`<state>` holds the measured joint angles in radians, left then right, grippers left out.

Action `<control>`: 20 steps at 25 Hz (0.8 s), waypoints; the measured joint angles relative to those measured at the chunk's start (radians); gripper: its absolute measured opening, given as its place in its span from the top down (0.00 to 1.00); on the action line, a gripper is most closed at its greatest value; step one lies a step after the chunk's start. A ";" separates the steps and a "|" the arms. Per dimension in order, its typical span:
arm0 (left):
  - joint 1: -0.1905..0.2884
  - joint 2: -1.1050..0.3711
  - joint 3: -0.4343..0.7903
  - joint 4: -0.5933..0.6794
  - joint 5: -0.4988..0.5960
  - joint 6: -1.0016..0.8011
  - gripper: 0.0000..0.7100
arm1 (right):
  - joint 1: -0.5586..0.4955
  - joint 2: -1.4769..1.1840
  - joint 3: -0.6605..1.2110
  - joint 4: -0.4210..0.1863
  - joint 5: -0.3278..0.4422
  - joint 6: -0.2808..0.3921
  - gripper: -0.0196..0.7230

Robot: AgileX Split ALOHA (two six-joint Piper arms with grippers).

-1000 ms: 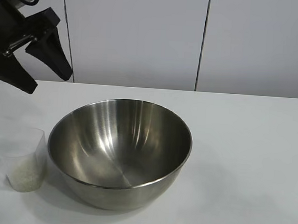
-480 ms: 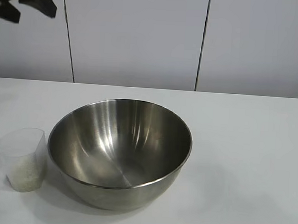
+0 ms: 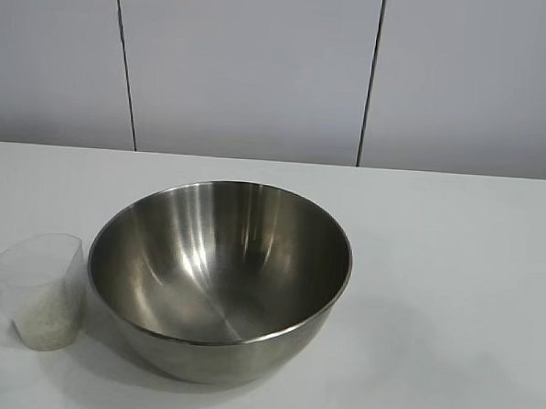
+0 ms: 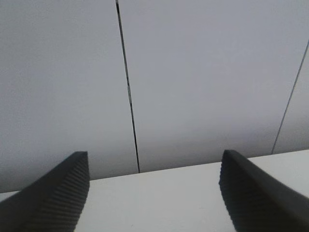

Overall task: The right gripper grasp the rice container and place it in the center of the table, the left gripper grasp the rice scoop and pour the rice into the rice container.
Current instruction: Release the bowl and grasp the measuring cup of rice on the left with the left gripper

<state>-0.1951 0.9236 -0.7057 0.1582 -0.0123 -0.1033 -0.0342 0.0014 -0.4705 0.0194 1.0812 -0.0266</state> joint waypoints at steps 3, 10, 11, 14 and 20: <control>0.000 -0.117 0.225 0.030 -0.138 -0.039 0.24 | 0.000 0.000 0.000 0.000 0.000 0.000 0.55; 0.000 -0.169 0.607 0.041 -0.435 -0.049 0.24 | 0.000 0.000 0.000 0.000 0.001 0.001 0.55; 0.000 -0.158 0.633 0.041 -0.457 -0.049 0.24 | 0.000 0.000 0.000 0.000 0.001 0.001 0.55; 0.000 -0.107 0.697 0.043 -0.500 -0.019 0.24 | 0.000 0.000 0.000 0.000 0.001 0.001 0.55; 0.000 0.111 0.726 0.044 -0.649 0.090 0.24 | 0.000 0.000 0.000 0.000 0.001 0.001 0.55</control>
<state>-0.1951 1.0348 0.0199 0.2025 -0.6612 -0.0130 -0.0342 0.0014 -0.4705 0.0194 1.0821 -0.0257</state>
